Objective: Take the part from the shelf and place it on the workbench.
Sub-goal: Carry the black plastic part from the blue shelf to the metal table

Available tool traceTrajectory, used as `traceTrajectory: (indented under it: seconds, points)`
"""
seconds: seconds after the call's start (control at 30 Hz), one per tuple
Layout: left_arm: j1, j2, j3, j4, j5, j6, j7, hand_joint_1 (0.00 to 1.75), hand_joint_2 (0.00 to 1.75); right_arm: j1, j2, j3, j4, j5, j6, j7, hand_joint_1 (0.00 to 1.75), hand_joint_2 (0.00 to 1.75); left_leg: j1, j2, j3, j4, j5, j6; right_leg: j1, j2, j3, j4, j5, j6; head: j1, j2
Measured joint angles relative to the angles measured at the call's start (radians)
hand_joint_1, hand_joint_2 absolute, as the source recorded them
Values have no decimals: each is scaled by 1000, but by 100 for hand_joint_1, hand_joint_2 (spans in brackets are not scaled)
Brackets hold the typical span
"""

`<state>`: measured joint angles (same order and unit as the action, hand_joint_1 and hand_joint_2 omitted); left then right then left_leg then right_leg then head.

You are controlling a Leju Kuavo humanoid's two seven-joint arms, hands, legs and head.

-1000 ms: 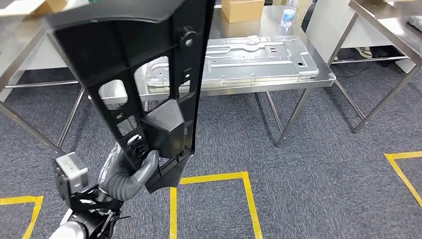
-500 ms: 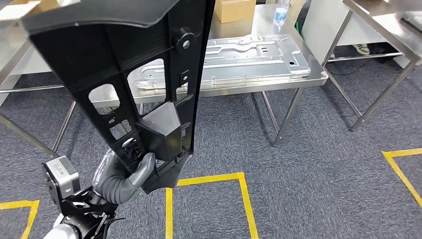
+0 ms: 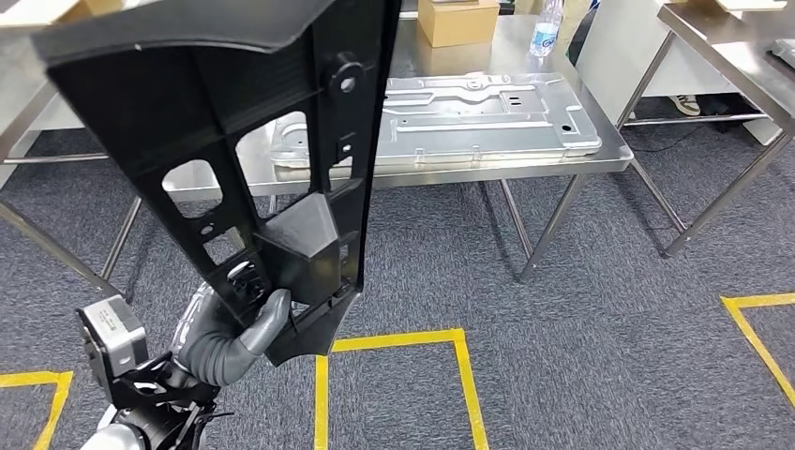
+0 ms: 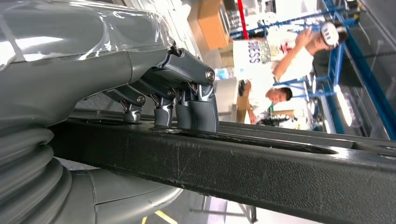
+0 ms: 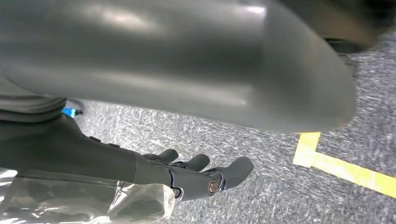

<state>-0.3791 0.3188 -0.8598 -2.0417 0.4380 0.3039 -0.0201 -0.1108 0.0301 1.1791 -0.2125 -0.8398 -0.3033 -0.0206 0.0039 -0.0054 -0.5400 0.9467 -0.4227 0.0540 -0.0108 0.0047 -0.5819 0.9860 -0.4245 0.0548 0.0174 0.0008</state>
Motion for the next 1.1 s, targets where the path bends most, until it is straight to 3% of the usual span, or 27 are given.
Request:
traceTrajectory:
  seconds: [0.03, 0.17, 0.23, 0.3, 0.33, 0.37, 0.4, 0.47, 0.53, 0.67, 0.73, 0.8, 0.83, 0.87, 0.9, 1.0, 1.03, 1.1]
  points:
    - [-5, -6, -2, 2, 2, -6, -2, 175, 175, -1, -2, 0, 0, -6, 2, -2, 0, 0, -2, 0, 0, 1, -2, -3, 2, 0, 11, -27, 7, -5, 0, 0]
    - [-34, -38, -18, 33, 15, -27, -20, 175, 175, -1, -10, -1, 0, -25, 13, -7, 0, 0, 0, 3, -10, 18, -17, -22, 1, 3, 13, -37, 8, -25, -1, 0]
    - [-47, -56, -28, 59, 21, -36, -31, 175, 175, -3, -16, -2, 0, -30, 20, -8, 0, 0, 4, 5, -49, 103, -64, -32, -3, 3, 15, -40, 10, -33, -3, 0]
    - [-56, -71, -38, 84, 26, -43, -44, 175, 175, -4, -20, -3, 0, -31, 27, -3, 0, 0, 7, 5, -116, 243, -123, -38, -3, 4, 14, -40, 9, -35, -5, 0]
    - [-57, -76, -43, 94, 29, -46, -50, 175, 175, -3, -22, -3, 0, -31, 30, 1, 0, 0, 9, 5, -143, 295, -137, -39, -3, 4, 14, -40, 9, -35, -5, 0]
    - [-58, -80, -47, 102, 32, -49, -55, 175, 175, -2, -23, -3, 0, -31, 33, 5, 0, 0, 11, 5, -153, 310, -132, -40, -3, 5, 14, -39, 9, -35, -5, 0]
    - [-58, -83, -52, 108, 33, -51, -59, 175, 175, -2, -24, -3, 0, -31, 35, 7, 0, 0, 12, 5, -142, 282, -108, -41, -4, 7, 15, -39, 8, -33, -6, 0]
    - [-62, -86, -58, 115, 34, -54, -66, 175, 175, -2, -26, -3, 0, -30, 37, 6, 0, 0, 15, 5, -77, 141, -40, -41, -4, 10, 18, -37, 5, -27, -6, 0]
    - [-69, -91, -63, 121, 34, -56, -71, 175, 175, -3, -30, -2, 1, -29, 35, 0, 0, 0, 13, 1, -29, 39, -8, -34, -1, 12, 17, -33, 1, -17, -6, 0]
    - [-73, -100, -72, 134, 36, -56, -73, 175, 175, -2, -38, -2, 1, -28, 27, -27, 0, 0, 7, -1, -23, 26, -8, -7, -5, 11, 11, -19, -11, -1, -4, 0]
    - [-75, -103, -74, 138, 35, -57, -74, 175, 175, -2, -40, -2, 1, -28, 24, -36, 0, 0, 7, 0, -19, 24, -7, 3, -7, 8, -24, 62, -58, 4, -4, 0]
    - [-77, -106, -76, 143, 35, -57, -74, 175, 175, -2, -40, -2, 1, -28, 23, -39, 0, 0, 2, 2, -18, 25, -9, 10, -6, 6, -97, 211, -122, 5, -3, 0]
    - [-77, -107, -77, 145, 35, -57, -74, 175, 175, -1, -40, -2, 1, -28, 23, -39, 0, 0, -1, 2, -17, 25, -10, 12, -5, 6, -129, 270, -138, 3, -3, 0]
    - [-77, -108, -77, 147, 34, -56, -74, 175, 175, 0, -40, -2, 1, -28, 23, -38, 0, 0, -5, 1, -15, 25, -12, 14, -4, 6, -146, 297, -137, 0, -3, 0]
    - [-77, -108, -78, 149, 33, -56, -74, 175, 175, 1, -40, -2, 1, -28, 24, -36, 0, 0, -8, 1, -13, 25, -13, 16, -1, 6, -140, 277, -114, -5, -3, 0]
    - [-78, -112, -78, 154, 31, -54, -74, 175, 175, 1, -44, -2, 1, -27, 29, -24, 0, 0, -17, -1, -4, 24, -20, 18, 14, 5, -42, 63, -11, -33, -3, 0]
    - [-79, -114, -78, 155, 31, -53, -74, 175, 175, 0, -46, -2, 1, -27, 32, -19, 0, 0, -18, 0, -4, 25, -22, 15, 19, 4, -21, 13, 4, -39, -3, 0]
    - [-81, -116, -79, 156, 30, -52, -73, 175, 175, -1, -48, -2, 1, -26, 36, -13, 0, 0, -18, 1, -7, 23, -25, 7, 25, 3, -12, -14, 5, -43, -3, 0]
